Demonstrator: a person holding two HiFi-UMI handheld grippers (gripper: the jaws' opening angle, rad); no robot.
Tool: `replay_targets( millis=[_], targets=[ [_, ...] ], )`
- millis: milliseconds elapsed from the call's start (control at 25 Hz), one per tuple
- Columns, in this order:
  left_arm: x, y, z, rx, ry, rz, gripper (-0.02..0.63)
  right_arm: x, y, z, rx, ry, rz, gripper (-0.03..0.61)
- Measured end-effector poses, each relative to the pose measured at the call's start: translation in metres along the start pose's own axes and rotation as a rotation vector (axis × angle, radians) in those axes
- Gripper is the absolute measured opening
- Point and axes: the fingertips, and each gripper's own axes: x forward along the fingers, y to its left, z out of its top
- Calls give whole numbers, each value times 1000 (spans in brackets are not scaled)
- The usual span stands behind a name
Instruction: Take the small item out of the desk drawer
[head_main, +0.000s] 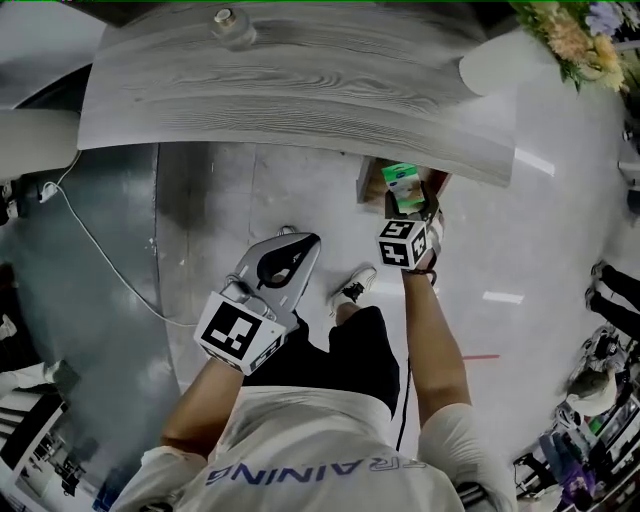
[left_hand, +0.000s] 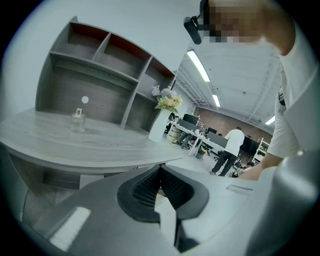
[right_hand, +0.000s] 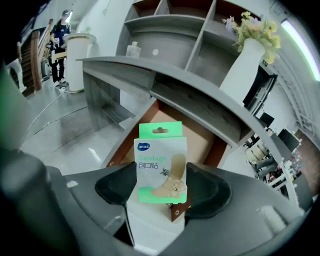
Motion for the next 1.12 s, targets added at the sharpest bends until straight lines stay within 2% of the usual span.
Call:
replay_targets(
  millis=[120, 320, 720, 920, 1120],
  targets=[
    [-1, -13, 14, 28, -14, -22, -2, -26, -3, 7, -10, -28, 6, 322],
    [-18, -33, 42, 60, -43, -44, -2, -85, -15, 26, 48, -87, -1, 322],
    [-42, -82, 133, 171, -170, -109, -2, -253, -85, 97, 178, -285, -97, 324],
    [-60, -110, 181, 236, -251, -157, -2, -346, -127, 131, 286, -430, -168, 324],
    [-70, -119, 214, 272, -315, -162, -2, -424, -160, 156, 343, -564, -221, 325]
  ],
)
